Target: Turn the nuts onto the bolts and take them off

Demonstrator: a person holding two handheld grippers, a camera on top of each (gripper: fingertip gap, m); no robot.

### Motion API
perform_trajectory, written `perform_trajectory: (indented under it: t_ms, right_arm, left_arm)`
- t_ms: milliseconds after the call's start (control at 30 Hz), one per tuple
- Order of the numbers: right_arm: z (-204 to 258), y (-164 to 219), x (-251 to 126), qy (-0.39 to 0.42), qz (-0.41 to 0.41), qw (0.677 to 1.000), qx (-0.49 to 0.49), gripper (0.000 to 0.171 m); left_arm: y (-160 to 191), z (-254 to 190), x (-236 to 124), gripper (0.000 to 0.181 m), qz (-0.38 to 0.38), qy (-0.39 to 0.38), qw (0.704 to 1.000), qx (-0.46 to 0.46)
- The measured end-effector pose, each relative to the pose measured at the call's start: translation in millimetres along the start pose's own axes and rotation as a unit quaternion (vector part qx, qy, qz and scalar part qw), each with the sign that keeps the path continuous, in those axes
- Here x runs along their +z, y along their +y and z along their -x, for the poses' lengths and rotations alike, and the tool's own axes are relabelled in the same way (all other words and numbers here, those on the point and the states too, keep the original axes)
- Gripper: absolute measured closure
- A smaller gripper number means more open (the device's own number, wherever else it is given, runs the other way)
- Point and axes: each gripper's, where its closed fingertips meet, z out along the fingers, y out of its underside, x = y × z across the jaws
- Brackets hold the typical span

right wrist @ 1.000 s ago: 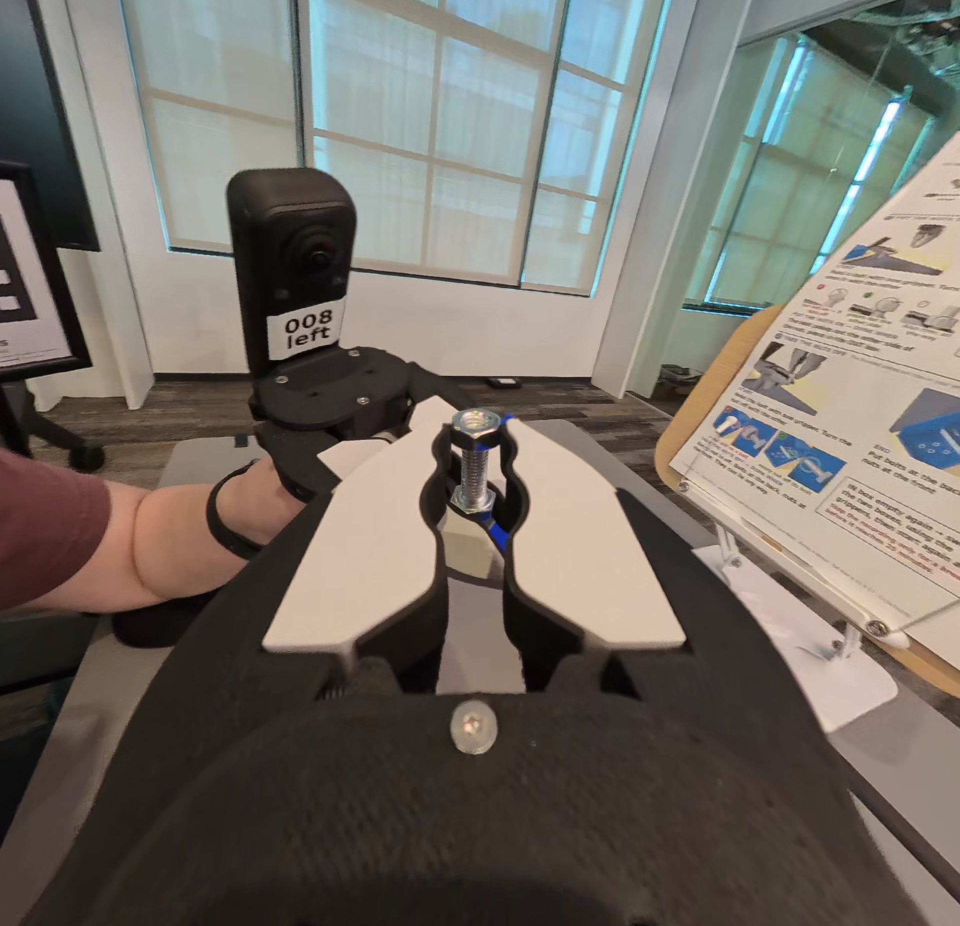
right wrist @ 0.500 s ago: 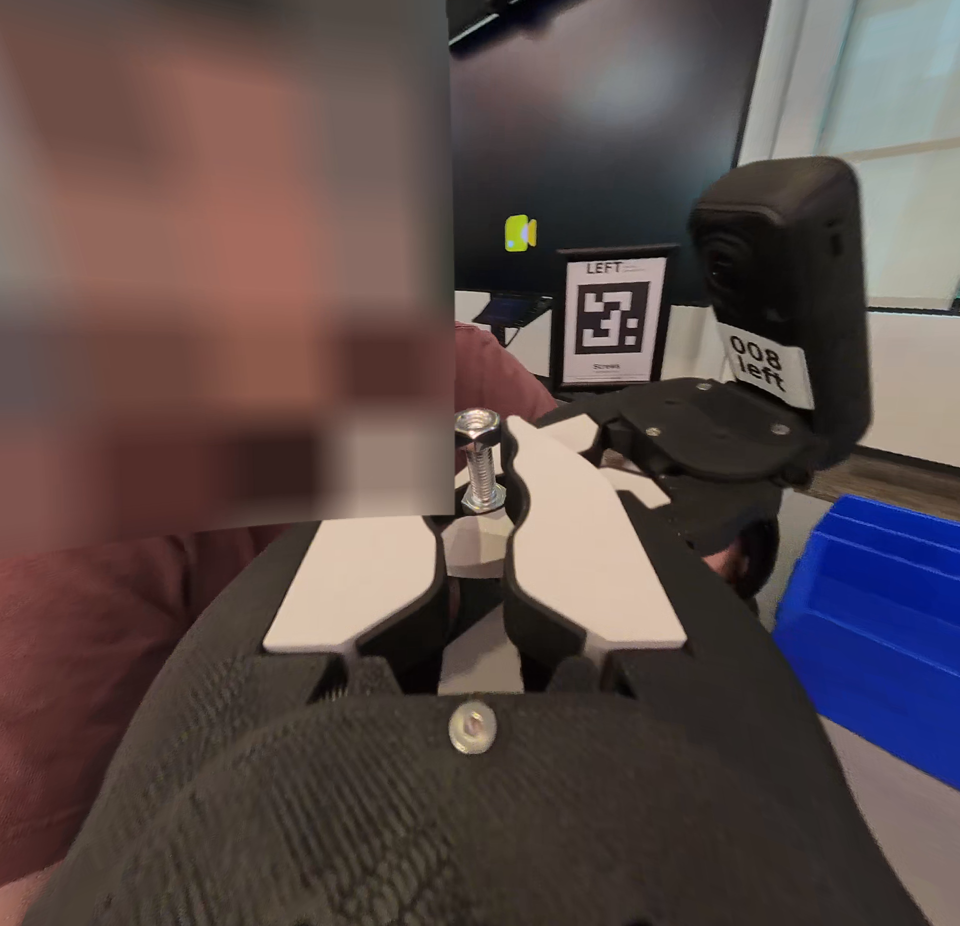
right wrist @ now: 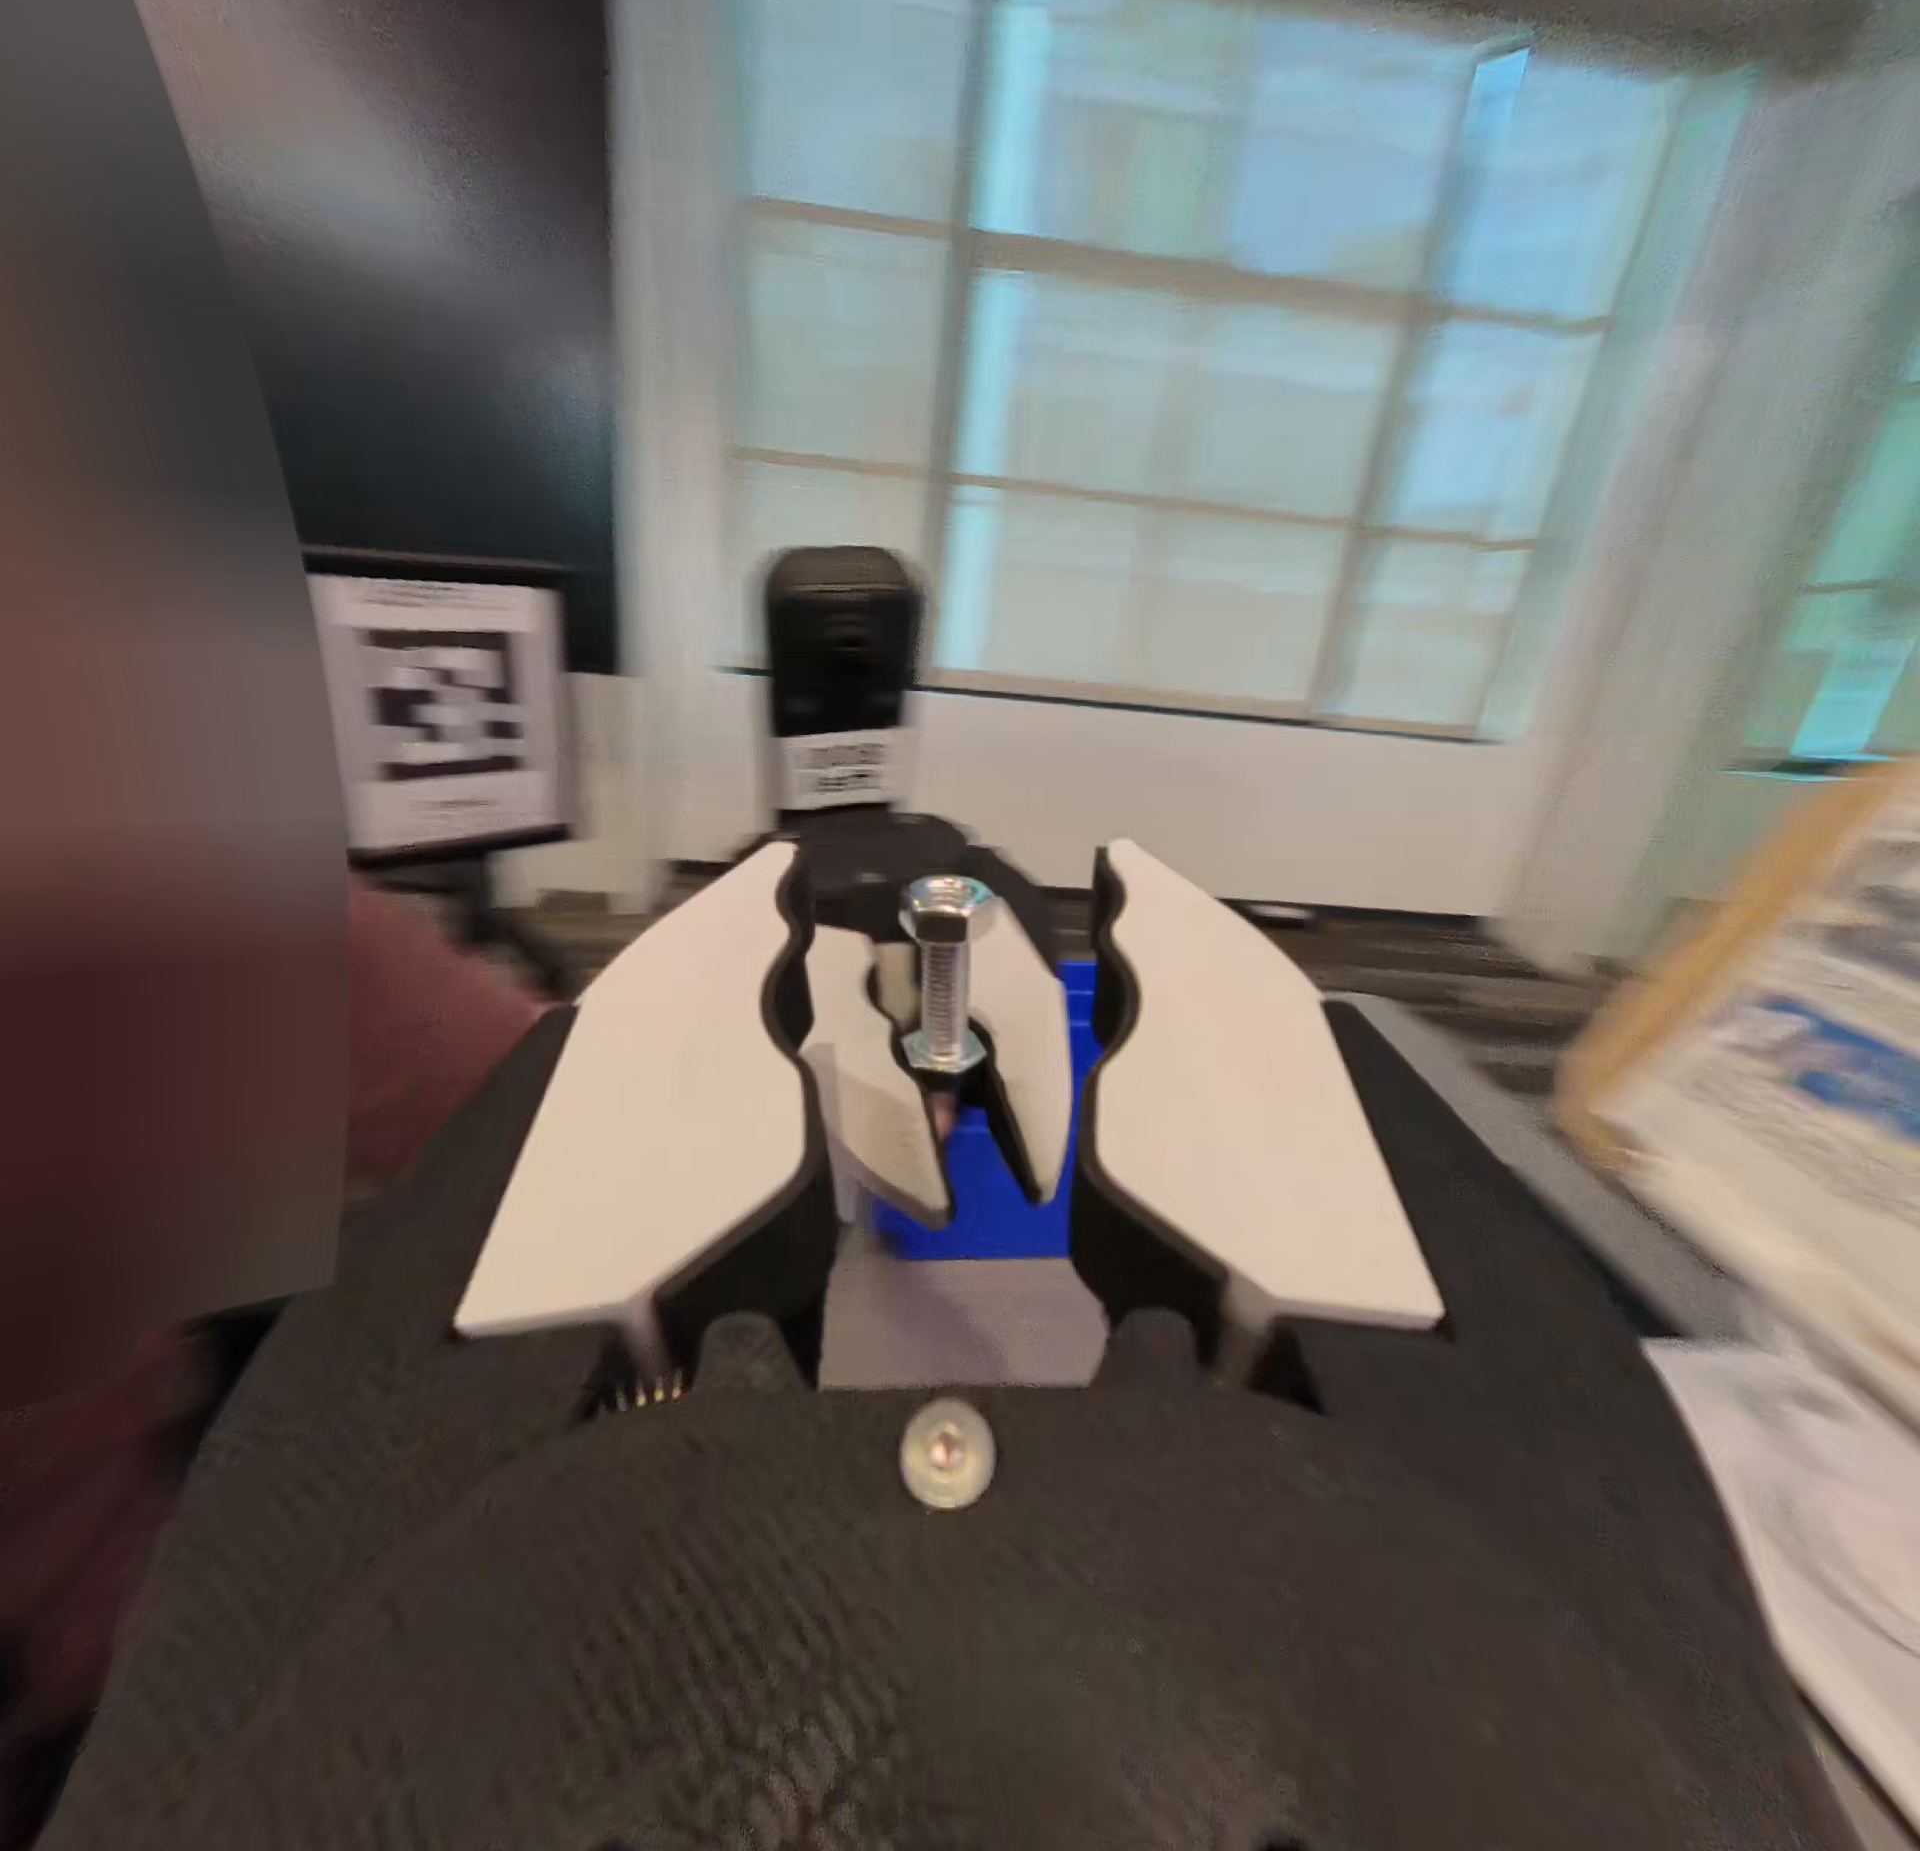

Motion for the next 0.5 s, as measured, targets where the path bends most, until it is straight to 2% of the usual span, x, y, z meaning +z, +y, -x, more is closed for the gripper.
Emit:
perform_trajectory:
  t_ms: [67,133,300,367,500]
  right_arm:
    - [-19.9,4.2,1.5,0.113,0.011,0.992,-0.052,0.125]
    - [-25.3,9.5,4.6,0.164,0.018,0.984,-0.066,0.126]
    - [-27.4,24.3,12.5,0.196,0.027,0.98,-0.03,0.135]
    - [-28.2,26.7,12.2,0.203,0.034,0.978,-0.04,0.151]
    - [-21.4,25.2,13.2,0.165,0.053,0.983,-0.052,0.154]
  left_arm:
    - [2.8,30.1,-6.4,0.167,0.006,-0.108,0.994,0.027]
    - [4.4,43.6,-10.9,0.167,0.009,-0.158,0.987,0.035]
    - [8.6,47.6,-10.4,0.167,0.019,-0.178,0.983,0.033]
    - [9.1,46.8,-9.7,0.167,0.021,-0.177,0.983,0.033]
    - [8.5,41.8,-8.2,0.167,0.023,-0.155,0.987,0.031]
